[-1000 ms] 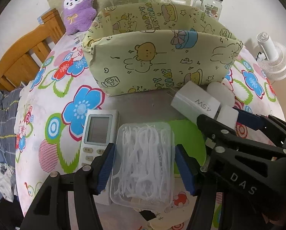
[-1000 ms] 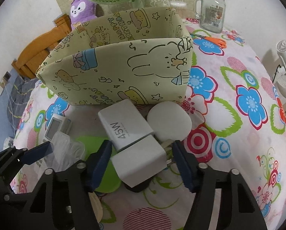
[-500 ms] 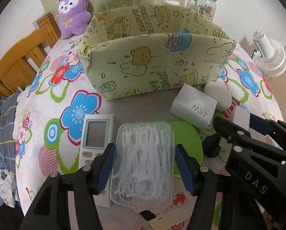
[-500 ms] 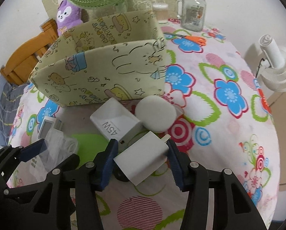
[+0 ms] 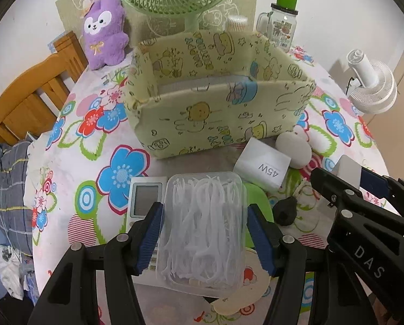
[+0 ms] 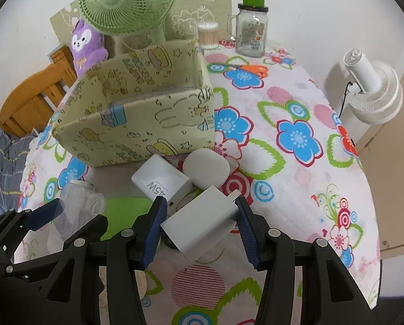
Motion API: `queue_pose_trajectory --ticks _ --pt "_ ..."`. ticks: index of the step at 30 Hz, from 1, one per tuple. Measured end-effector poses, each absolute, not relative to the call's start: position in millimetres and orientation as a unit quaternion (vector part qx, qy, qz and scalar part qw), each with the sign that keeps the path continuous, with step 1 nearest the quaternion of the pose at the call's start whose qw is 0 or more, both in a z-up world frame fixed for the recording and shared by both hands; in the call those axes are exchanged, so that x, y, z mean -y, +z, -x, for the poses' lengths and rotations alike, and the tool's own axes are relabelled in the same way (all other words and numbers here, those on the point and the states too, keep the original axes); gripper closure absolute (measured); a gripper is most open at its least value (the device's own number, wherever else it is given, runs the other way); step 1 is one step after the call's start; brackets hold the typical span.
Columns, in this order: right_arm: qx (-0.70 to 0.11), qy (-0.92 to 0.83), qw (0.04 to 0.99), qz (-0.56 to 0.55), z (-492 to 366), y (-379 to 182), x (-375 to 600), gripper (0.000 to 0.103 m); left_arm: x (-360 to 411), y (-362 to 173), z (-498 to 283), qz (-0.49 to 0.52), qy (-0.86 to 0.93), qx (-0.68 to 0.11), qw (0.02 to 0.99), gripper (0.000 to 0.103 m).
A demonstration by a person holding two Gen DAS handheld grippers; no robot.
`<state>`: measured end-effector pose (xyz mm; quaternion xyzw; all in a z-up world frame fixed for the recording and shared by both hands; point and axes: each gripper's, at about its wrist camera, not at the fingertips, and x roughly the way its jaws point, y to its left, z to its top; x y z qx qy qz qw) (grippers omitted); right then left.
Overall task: Organize rigid objects
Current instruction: 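Carry the floss-pick box with the left tool while the right tool carries the charger toward the fabric box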
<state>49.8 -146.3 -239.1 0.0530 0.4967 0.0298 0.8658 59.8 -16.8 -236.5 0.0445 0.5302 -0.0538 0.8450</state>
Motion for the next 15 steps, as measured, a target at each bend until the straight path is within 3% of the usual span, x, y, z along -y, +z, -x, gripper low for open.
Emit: queue_pose_trajectory --ticks 15 --pt "-0.462 0.020 0.885 -0.056 -39 -183 139 0.048 5 -189 -58 -0.036 -0.051 -0.504 0.862 0.039"
